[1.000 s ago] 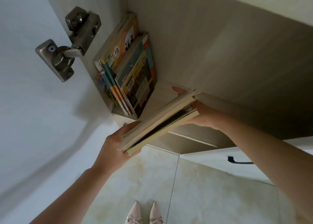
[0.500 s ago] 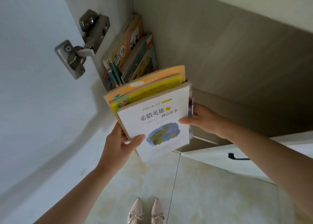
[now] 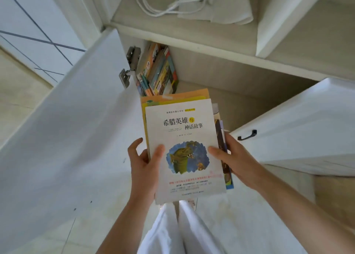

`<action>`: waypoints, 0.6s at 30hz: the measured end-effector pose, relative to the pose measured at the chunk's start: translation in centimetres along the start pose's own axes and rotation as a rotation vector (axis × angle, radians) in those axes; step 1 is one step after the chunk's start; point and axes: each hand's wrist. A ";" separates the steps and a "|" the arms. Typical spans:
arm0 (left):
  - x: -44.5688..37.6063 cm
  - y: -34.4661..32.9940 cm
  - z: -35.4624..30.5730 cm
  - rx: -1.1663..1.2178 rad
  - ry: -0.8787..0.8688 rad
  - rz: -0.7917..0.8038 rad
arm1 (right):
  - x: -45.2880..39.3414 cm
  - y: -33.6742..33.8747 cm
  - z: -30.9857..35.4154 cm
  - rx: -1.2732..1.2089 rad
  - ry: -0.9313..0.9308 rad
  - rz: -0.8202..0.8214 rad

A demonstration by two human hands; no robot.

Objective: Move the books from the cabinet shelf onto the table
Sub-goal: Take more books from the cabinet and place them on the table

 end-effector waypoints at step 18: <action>14.4 0.7 -5.4 0.022 -0.043 -0.347 | 10.8 -0.4 3.3 0.173 0.086 0.181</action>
Point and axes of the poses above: each hand's wrist, its own x-axis away from the middle knuckle, its own y-axis out of the back of the hand, z = x × y, and after that the axes turned 6 degrees about -y, right-handed
